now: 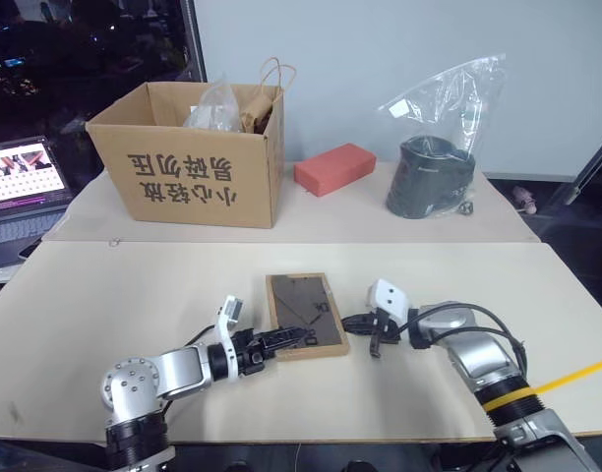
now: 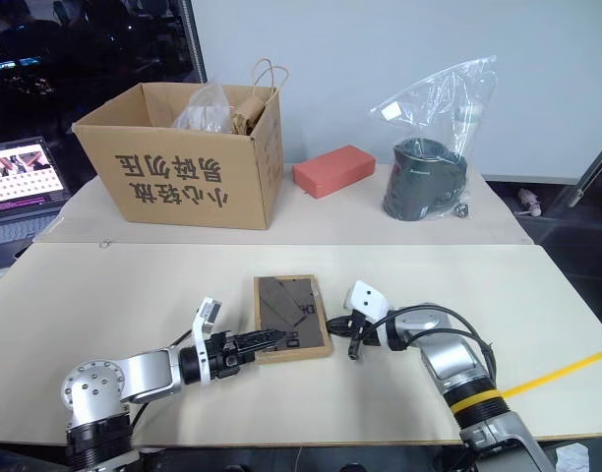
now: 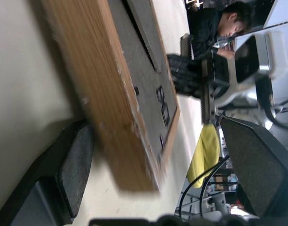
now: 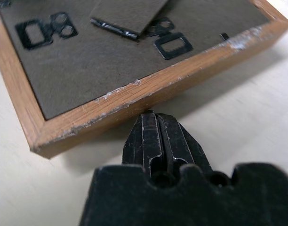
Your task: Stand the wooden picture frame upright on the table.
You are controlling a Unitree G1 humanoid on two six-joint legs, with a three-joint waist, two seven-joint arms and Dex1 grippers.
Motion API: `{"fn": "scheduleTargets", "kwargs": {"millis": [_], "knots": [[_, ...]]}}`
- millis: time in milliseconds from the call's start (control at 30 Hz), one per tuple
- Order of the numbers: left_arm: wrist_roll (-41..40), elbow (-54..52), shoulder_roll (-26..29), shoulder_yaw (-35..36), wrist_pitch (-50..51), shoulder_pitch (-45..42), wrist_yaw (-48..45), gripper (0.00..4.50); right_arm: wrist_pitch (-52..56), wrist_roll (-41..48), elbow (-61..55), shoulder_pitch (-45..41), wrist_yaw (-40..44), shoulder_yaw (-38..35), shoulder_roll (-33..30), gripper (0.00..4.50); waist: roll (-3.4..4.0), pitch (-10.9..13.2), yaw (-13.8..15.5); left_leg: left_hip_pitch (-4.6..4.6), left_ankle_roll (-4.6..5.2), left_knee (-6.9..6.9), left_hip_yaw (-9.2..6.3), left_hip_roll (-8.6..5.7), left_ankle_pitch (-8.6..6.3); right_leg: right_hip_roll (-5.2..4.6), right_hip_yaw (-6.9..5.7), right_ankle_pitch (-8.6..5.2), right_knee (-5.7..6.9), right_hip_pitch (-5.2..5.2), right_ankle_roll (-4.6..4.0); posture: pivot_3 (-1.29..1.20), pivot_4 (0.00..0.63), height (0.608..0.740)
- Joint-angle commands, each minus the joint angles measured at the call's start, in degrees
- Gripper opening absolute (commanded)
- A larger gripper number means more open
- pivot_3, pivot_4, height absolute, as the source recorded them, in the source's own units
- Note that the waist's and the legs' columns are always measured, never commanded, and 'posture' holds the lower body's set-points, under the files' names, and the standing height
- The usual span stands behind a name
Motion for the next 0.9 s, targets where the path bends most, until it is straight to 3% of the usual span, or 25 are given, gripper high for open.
{"fn": "scheduleTargets", "kwargs": {"millis": [33,267,400,600,767,867,900], "knots": [[0.1,3.3,-2.7,0.7,0.9,-0.9,2.6,4.46,0.7,0.4,-2.5,0.6,0.0,0.4,0.8,0.0,-0.01,0.0,0.2,-0.03,0.0,0.01,-0.01,0.0,0.0,0.0,0.0,0.0,-0.05,0.0,0.01,0.0,0.15,0.74],[-3.2,2.7,2.1,1.2,0.9,1.3,2.3,4.46,1.5,0.6,-2.2,0.4,-0.8,-1.4,0.3,0.0,-0.01,0.0,0.1,-0.07,0.0,-0.04,-0.04,0.0,-0.01,0.01,-0.01,0.01,-0.1,-0.04,0.02,0.0,0.15,0.74],[-7.0,3.6,6.1,2.2,0.9,1.3,1.2,3.47,0.6,0.4,-0.2,-0.6,-1.1,-2.1,0.0,0.0,-0.01,0.0,-0.7,-0.08,0.0,-0.1,-0.04,0.01,-0.01,0.01,0.0,0.01,-0.1,-0.08,0.02,0.0,0.15,0.74],[-10.0,5.3,8.6,3.0,0.3,0.0,1.3,1.25,-0.5,0.1,1.9,-1.6,-1.2,-2.8,-0.5,0.0,-0.04,0.0,-0.9,-0.14,0.0,-0.09,-0.04,0.0,-0.01,0.01,-0.01,0.0,-0.12,-0.11,0.02,0.0,0.15,0.74],[-16.3,5.2,10.6,3.3,-1.4,-1.6,-0.6,1.26,2.8,3.0,1.5,-3.2,-1.6,-6.7,-1.5,0.0,-0.09,0.1,-0.8,-0.29,-0.01,-0.09,-0.05,0.0,-0.01,0.0,0.0,0.01,-0.11,-0.26,0.02,0.0,0.15,0.74],[-19.4,2.5,14.1,1.9,-2.1,-1.2,-4.3,1.26,15.1,12.9,-0.8,-6.2,-0.6,-14.1,-2.0,0.0,-0.09,0.1,-0.8,-0.67,-0.01,-0.07,-0.05,0.0,0.0,0.01,0.01,0.08,0.0,-0.67,-0.08,0.0,0.15,0.74],[-20.1,0.9,15.6,1.3,-2.4,-0.8,-6.4,1.26,22.1,18.8,-2.4,-7.5,0.6,-17.5,-2.7,0.3,-0.09,0.1,-0.8,-0.82,-0.02,-0.06,-0.05,0.0,0.01,0.01,0.02,0.18,0.04,-0.83,-0.25,0.0,0.15,0.74]]}}
